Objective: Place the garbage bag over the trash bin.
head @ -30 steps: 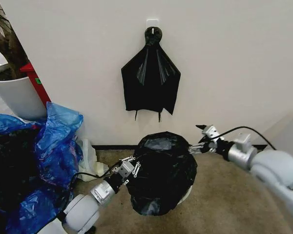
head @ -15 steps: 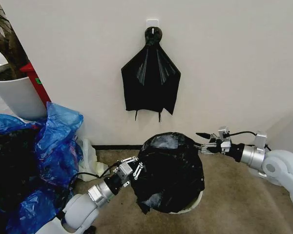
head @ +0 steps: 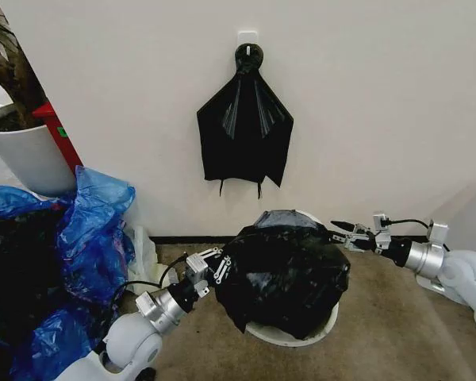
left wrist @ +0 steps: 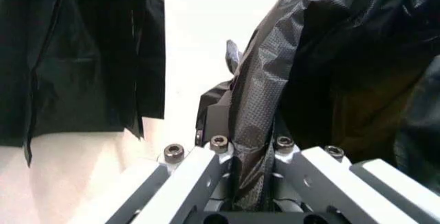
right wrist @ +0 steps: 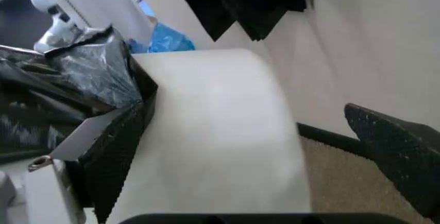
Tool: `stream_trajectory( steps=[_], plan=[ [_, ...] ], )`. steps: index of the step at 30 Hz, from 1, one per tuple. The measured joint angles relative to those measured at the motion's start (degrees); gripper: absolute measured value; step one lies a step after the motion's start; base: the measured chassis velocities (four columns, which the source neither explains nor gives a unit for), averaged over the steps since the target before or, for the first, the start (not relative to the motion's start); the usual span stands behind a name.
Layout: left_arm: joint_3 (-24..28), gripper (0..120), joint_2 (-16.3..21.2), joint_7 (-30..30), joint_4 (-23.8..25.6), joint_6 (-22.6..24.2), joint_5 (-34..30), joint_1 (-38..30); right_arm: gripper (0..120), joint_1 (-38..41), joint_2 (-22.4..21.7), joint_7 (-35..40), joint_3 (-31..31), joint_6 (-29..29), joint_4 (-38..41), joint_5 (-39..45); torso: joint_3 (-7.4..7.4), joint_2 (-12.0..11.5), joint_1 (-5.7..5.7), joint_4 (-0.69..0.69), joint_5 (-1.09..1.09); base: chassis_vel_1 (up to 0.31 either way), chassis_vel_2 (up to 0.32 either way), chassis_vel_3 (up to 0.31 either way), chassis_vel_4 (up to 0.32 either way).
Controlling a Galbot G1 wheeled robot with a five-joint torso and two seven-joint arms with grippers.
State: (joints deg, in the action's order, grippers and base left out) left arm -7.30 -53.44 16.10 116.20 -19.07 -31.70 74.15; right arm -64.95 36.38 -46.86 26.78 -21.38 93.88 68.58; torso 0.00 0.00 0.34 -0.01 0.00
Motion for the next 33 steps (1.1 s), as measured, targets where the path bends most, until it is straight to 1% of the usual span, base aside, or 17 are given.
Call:
stream_trajectory(
  steps=[3,6,9,13,15,17,19,20,21,23,24,25,27,28,29,31,33],
  plan=[
    [0.0,1,-0.1,-0.9,0.3,1.5,-2.5,0.1,100,-0.7,0.5,-1.0,1.1,0.0,0.0,1.8,0.00,0.0,0.00,0.00,0.01,0.000,0.000,0.000,0.000],
    [0.0,1,-0.1,-1.2,0.0,2.1,-3.1,0.0,100,-1.4,0.6,-1.0,2.0,0.0,1.5,3.5,0.00,0.0,0.00,-0.01,0.01,0.000,0.000,0.000,0.000],
    [0.1,1,-0.5,-2.1,-1.8,3.2,-4.3,-0.6,100,-2.7,0.7,-0.2,4.2,-1.3,6.2,7.7,0.00,0.0,0.00,0.00,-0.02,0.000,0.000,0.000,0.000],
    [0.4,1,-0.9,-3.4,-3.8,4.5,-5.4,-1.2,100,-3.2,0.7,2.6,5.2,-1.7,10.1,11.0,0.00,0.0,0.00,-0.01,-0.02,0.000,0.000,0.000,0.000],
    [0.7,1,-1.4,-7.1,-5.5,5.0,-5.0,-1.8,100,-3.3,1.0,7.0,6.1,-1.6,13.1,12.1,0.00,0.0,0.00,-0.01,-0.01,0.000,0.000,0.000,0.000],
    [0.9,1,-2.1,-11.5,-6.5,5.2,-3.9,-2.1,100,-2.9,1.5,17.3,6.2,-0.2,18.2,13.1,0.00,0.0,0.00,-0.02,-0.02,0.000,0.000,0.000,0.000],
    [1.4,1,-2.8,-15.7,-6.7,5.2,-2.1,-2.2,100,-2.0,2.6,30.2,4.5,1.9,24.2,12.5,0.00,0.0,0.00,0.02,0.00,0.000,0.000,0.000,0.000],
    [1.7,1,-3.0,-17.0,-6.8,5.2,-1.5,-2.3,100,-1.8,3.1,35.0,3.6,2.6,26.8,11.9,0.00,0.0,0.00,0.02,0.00,0.000,0.000,0.000,0.000],
    [1.7,1,-3.0,-17.0,-6.8,5.2,-1.5,-2.3,100,-1.8,3.1,35.0,3.6,2.6,26.8,11.9,0.00,0.0,0.00,0.02,0.00,0.000,0.000,0.000,0.000],
    [2.6,1,-3.7,-21.5,-7.2,5.3,0.8,-3.1,100,-1.6,5.7,50.1,-0.9,4.9,36.3,9.5,0.00,0.0,0.00,0.01,-0.03,0.000,0.000,0.000,0.000],
    [2.8,1,-3.9,-23.0,-7.4,5.3,1.7,-3.5,100,-1.7,6.7,54.9,-2.5,5.1,39.1,8.1,0.00,0.0,0.00,0.02,-0.01,0.000,0.000,0.000,0.000],
    [3.2,1,-4.1,-25.3,-7.5,5.3,2.9,-3.9,100,-2.4,8.5,62.1,-4.5,4.7,43.1,6.1,0.00,0.0,0.00,0.02,-0.05,0.000,0.000,0.000,0.000],
    [3.7,1,-4.3,-29.2,-7.8,5.4,4.8,-4.4,100,-3.9,11.2,70.7,-7.6,2.2,47.5,2.6,0.00,0.0,0.00,-0.02,0.01,0.000,0.000,0.000,0.000],
    [3.7,1,-4.3,-29.2,-7.8,5.4,4.8,-4.4,100,-3.9,11.2,70.7,-7.6,2.2,47.5,2.6,0.00,0.0,0.00,-0.02,0.01,0.000,0.000,0.000,0.000],
    [3.9,1,-4.5,-30.5,-7.9,5.5,5.5,-4.6,100,-4.4,11.9,74.0,-9.2,1.6,49.0,1.2,0.00,0.0,0.00,-0.02,0.03,0.000,0.000,0.000,0.000],
    [4.3,1,-5.0,-33.2,-7.9,5.8,7.2,-5.0,100,-4.8,12.8,79.9,-12.0,0.6,50.1,-0.8,0.00,0.0,0.00,-0.02,-0.05,0.000,0.000,0.000,0.000],
    [4.7,1,-5.6,-35.5,-7.9,5.9,9.5,-5.2,100,-4.6,13.8,85.6,-15.8,-0.2,50.2,-3.0,0.00,0.0,0.00,-0.01,0.01,0.000,0.000,0.000,0.000]
  ],
)
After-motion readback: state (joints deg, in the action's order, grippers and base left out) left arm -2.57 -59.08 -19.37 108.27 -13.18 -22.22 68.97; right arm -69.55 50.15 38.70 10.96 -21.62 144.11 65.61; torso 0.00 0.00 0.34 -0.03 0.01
